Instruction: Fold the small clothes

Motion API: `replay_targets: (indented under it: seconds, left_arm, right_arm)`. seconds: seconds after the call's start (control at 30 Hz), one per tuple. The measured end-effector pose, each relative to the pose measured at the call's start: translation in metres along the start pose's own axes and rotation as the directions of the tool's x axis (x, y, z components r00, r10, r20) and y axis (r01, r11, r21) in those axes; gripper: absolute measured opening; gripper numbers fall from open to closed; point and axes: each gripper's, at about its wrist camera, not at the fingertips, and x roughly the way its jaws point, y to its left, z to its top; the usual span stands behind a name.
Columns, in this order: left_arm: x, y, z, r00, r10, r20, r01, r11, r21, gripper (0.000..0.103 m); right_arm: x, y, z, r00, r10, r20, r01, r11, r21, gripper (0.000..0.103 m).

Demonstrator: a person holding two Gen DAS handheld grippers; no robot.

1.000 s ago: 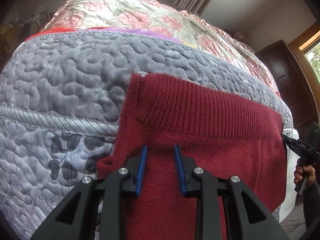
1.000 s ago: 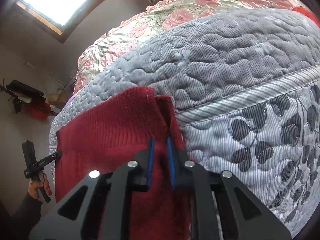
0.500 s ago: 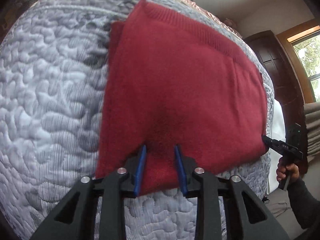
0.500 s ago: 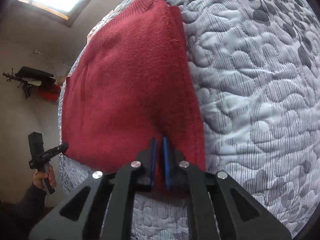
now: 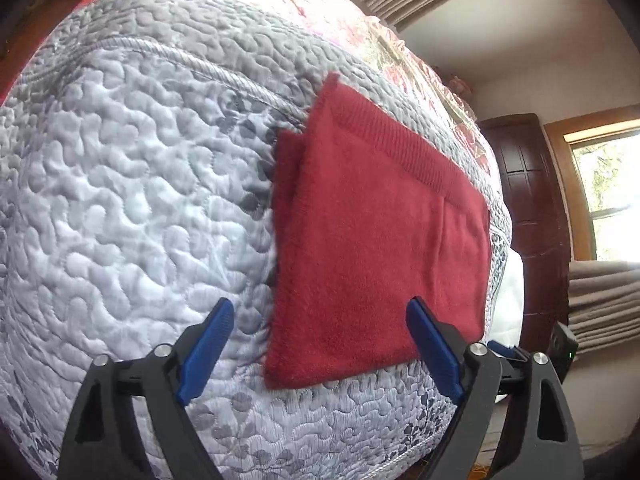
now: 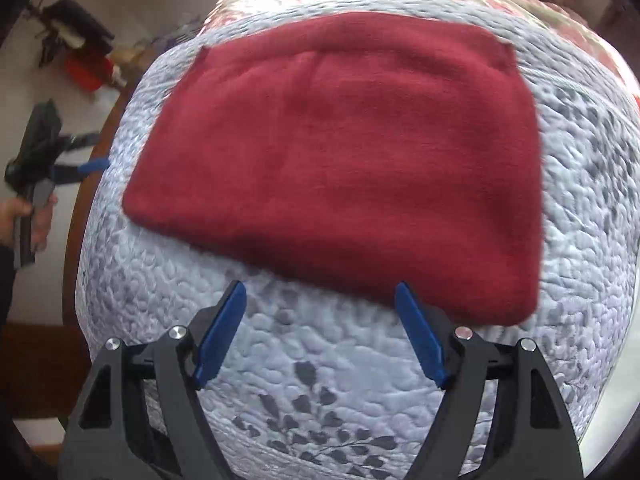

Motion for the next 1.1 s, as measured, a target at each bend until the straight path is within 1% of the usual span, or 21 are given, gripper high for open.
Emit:
replay_targets:
  seconds: [0.03, 0.1, 0.17, 0.23, 0.3, 0.37, 0.4, 0.53, 0.6, 0.67, 0.7, 0.73, 0.77, 0.83, 0.9, 0.93, 1.0, 1.07, 1.1]
  left_arm:
    - [0.004, 0.006, 0.009, 1.0, -0.001, -0.031, 0.0, 1.0, -0.016, 0.095]
    - [0.016, 0.015, 0.019, 0.996, -0.018, -0.09, 0.014, 0.999, -0.046, 0.095]
    - [0.026, 0.021, 0.028, 0.991, -0.017, -0.132, 0.012, 0.999, -0.045, 0.095]
    - [0.035, 0.023, 0.035, 0.987, -0.016, -0.16, 0.01, 0.999, -0.038, 0.096]
    - [0.041, 0.028, 0.043, 0.983, -0.03, -0.179, 0.022, 0.999, -0.046, 0.096]
    - [0.044, 0.031, 0.051, 0.982, -0.056, -0.181, 0.047, 0.998, -0.051, 0.096]
    - [0.044, 0.033, 0.054, 0.982, -0.066, -0.179, 0.058, 0.997, -0.052, 0.097]
    - [0.049, 0.039, 0.065, 0.977, -0.118, -0.176, 0.107, 0.992, -0.069, 0.097]
    - [0.051, 0.044, 0.069, 0.974, -0.136, -0.182, 0.124, 0.989, -0.075, 0.097]
    - [0.053, 0.052, 0.075, 0.97, -0.156, -0.188, 0.141, 0.986, -0.088, 0.097]
    - [0.054, 0.055, 0.077, 0.968, -0.167, -0.185, 0.152, 0.984, -0.092, 0.097]
    - [0.055, 0.057, 0.08, 0.967, -0.18, -0.182, 0.164, 0.982, -0.096, 0.097]
    - [0.056, 0.057, 0.082, 0.965, -0.188, -0.182, 0.173, 0.98, -0.096, 0.097]
    - [0.063, 0.055, 0.085, 0.961, -0.2, -0.191, 0.185, 0.978, -0.095, 0.097]
    - [0.07, 0.055, 0.088, 0.956, -0.208, -0.207, 0.193, 0.977, -0.093, 0.097]
    - [0.073, 0.055, 0.09, 0.955, -0.202, -0.215, 0.186, 0.978, -0.091, 0.097]
    - [0.077, 0.054, 0.092, 0.953, -0.209, -0.22, 0.193, 0.977, -0.09, 0.098]
    - [0.079, 0.053, 0.095, 0.949, -0.227, -0.22, 0.213, 0.973, -0.088, 0.098]
    - [0.08, 0.054, 0.096, 0.945, -0.244, -0.219, 0.229, 0.969, -0.091, 0.098]
  right_arm:
    - [0.005, 0.019, 0.003, 1.0, 0.016, -0.007, -0.016, 1.0, -0.026, 0.079]
    - [0.016, 0.056, 0.001, 0.996, 0.086, -0.016, -0.087, 0.994, -0.065, 0.08]
    - [0.027, 0.088, 0.006, 0.992, 0.124, -0.025, -0.126, 0.987, -0.098, 0.08]
    - [0.037, 0.124, 0.011, 0.99, 0.139, -0.029, -0.142, 0.98, -0.137, 0.08]
    - [0.047, 0.148, 0.018, 0.989, 0.143, -0.025, -0.145, 0.975, -0.17, 0.08]
    - [0.055, 0.169, 0.023, 0.99, 0.144, -0.015, -0.144, 0.969, -0.2, 0.08]
    - [0.059, 0.177, 0.025, 0.99, 0.143, -0.011, -0.142, 0.966, -0.215, 0.08]
    - [0.077, 0.184, 0.038, 0.986, 0.166, -0.004, -0.162, 0.956, -0.244, 0.08]
    - [0.085, 0.189, 0.043, 0.989, 0.149, 0.008, -0.141, 0.952, -0.272, 0.08]
    - [0.089, 0.2, 0.044, 0.995, 0.091, 0.05, -0.07, 0.943, -0.326, 0.08]
    - [0.091, 0.208, 0.043, 0.994, 0.047, 0.094, -0.01, 0.932, -0.362, 0.08]
    - [0.091, 0.215, 0.042, 0.989, -0.002, 0.145, 0.059, 0.918, -0.392, 0.08]
    - [0.092, 0.222, 0.039, 0.98, -0.047, 0.195, 0.127, 0.899, -0.419, 0.08]
    - [0.098, 0.236, 0.033, 0.949, -0.119, 0.292, 0.248, 0.852, -0.461, 0.081]
    - [0.111, 0.25, 0.025, 0.918, -0.179, 0.354, 0.351, 0.782, -0.515, 0.081]
    - [0.12, 0.257, 0.02, 0.903, -0.213, 0.374, 0.4, 0.737, -0.545, 0.081]
    - [0.136, 0.265, 0.014, 0.882, -0.255, 0.396, 0.457, 0.665, -0.59, 0.079]
    - [0.148, 0.267, 0.007, 0.86, -0.292, 0.418, 0.504, 0.616, -0.606, 0.079]
    - [0.154, 0.267, 0.004, 0.846, -0.311, 0.433, 0.53, 0.588, -0.612, 0.078]
